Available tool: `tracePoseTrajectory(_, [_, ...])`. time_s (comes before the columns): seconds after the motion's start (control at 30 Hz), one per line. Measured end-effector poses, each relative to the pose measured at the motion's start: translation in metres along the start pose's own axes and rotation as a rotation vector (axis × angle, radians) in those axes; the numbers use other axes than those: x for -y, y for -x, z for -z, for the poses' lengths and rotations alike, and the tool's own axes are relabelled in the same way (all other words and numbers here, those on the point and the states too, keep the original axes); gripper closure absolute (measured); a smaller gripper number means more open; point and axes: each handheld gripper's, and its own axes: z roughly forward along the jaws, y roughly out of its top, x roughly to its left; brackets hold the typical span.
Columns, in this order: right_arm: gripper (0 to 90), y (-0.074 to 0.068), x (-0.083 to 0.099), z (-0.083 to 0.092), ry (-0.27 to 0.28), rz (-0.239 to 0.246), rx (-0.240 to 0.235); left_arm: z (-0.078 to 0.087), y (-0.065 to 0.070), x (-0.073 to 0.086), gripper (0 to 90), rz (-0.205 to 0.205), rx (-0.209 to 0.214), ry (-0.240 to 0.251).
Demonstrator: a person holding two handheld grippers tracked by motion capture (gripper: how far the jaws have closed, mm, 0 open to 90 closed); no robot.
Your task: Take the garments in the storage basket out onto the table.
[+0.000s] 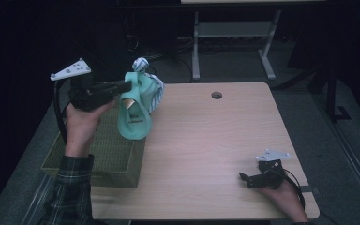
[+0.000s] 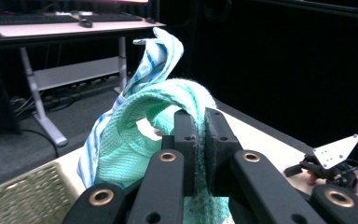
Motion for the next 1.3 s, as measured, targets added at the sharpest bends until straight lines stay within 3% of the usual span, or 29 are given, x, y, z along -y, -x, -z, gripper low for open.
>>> tracePoseTrajectory(0.47, [0.0,0.0,0.0,0.0,0.0,0.0,0.0,-0.041,0.026,0.011,84.8,0.015,0.087,-0.01])
tracePoseTrajectory(0.77, [0.0,0.0,0.0,0.0,0.001,0.0,0.0,-0.07,0.044,0.028,84.8,0.028,0.141,-0.045])
tracePoseTrajectory(1.3, [0.0,0.0,0.0,0.0,0.001,-0.004,-0.001,-0.121,0.074,0.053,84.8,0.011,0.22,-0.133])
